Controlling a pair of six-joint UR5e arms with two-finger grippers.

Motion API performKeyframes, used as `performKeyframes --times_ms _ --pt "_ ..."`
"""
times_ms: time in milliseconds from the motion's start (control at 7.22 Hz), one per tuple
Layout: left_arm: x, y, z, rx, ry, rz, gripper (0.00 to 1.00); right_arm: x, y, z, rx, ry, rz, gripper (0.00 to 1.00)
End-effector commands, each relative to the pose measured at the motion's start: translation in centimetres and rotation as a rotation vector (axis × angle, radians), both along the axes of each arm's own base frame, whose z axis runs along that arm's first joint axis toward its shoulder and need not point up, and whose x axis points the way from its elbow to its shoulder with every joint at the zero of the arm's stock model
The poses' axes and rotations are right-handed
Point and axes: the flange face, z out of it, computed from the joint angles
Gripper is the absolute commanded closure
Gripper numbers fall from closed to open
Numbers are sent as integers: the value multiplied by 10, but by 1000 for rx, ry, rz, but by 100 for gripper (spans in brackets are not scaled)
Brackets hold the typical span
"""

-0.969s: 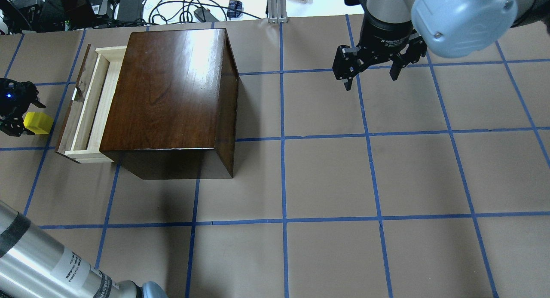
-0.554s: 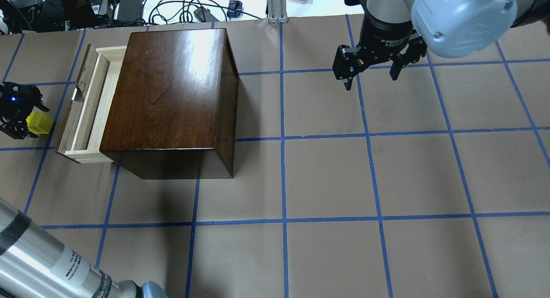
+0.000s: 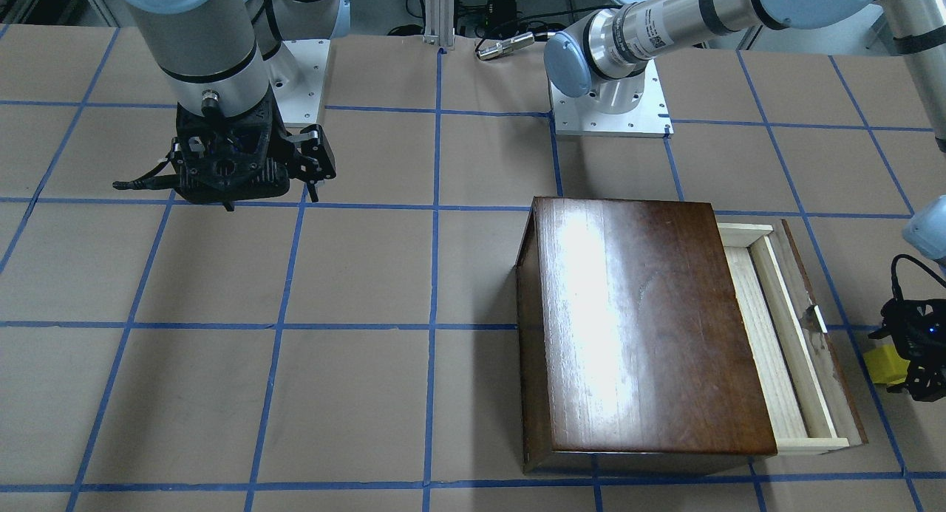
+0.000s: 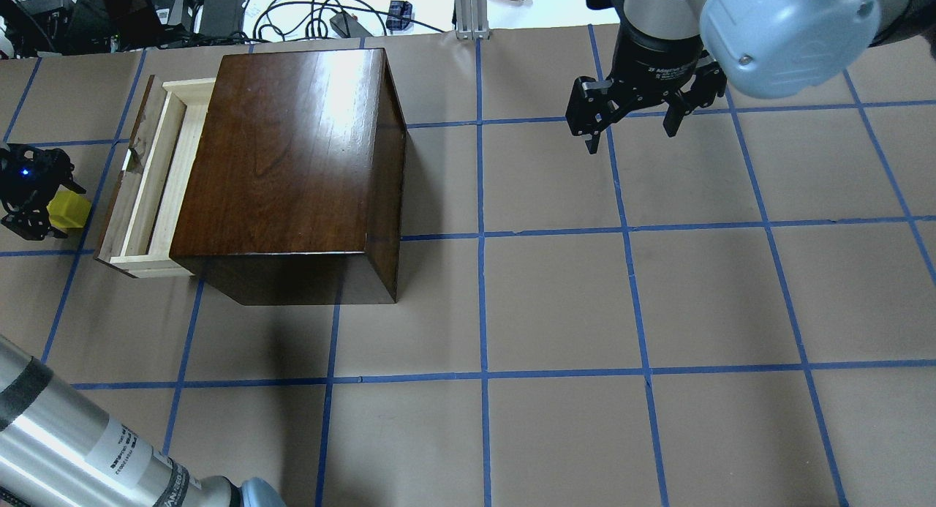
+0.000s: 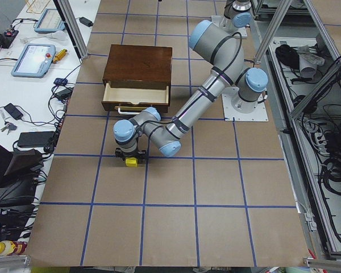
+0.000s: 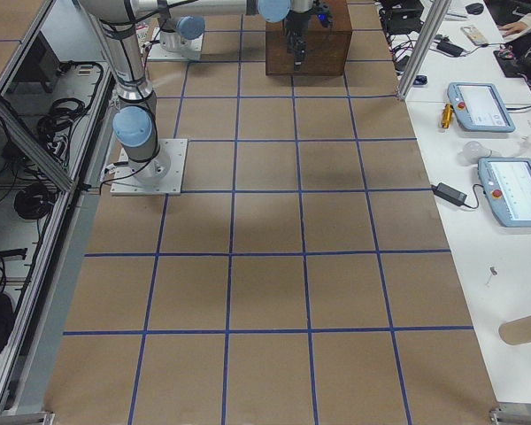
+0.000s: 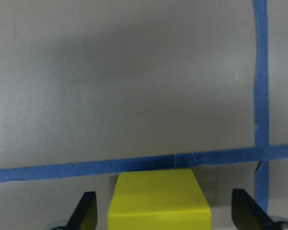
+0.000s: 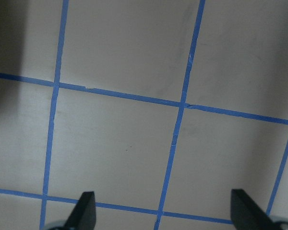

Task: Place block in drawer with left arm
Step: 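Close the left gripper on the yellow cube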

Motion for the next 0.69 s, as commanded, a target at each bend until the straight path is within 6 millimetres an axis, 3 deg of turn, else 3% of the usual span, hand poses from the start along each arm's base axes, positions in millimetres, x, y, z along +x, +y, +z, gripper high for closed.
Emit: performKeyframes --times_ms 0,277,415,554 --pt "1 0 0 -5 6 6 0 0 0 0 0 0 1 0" --pt "1 0 0 -10 11 7 1 0 0 0 0 -1 -1 0" --pt "1 1 4 -13 6 6 49 0 0 0 0 0 1 0" --pt "1 1 8 -15 1 9 89 0 0 0 0 0 1 0"
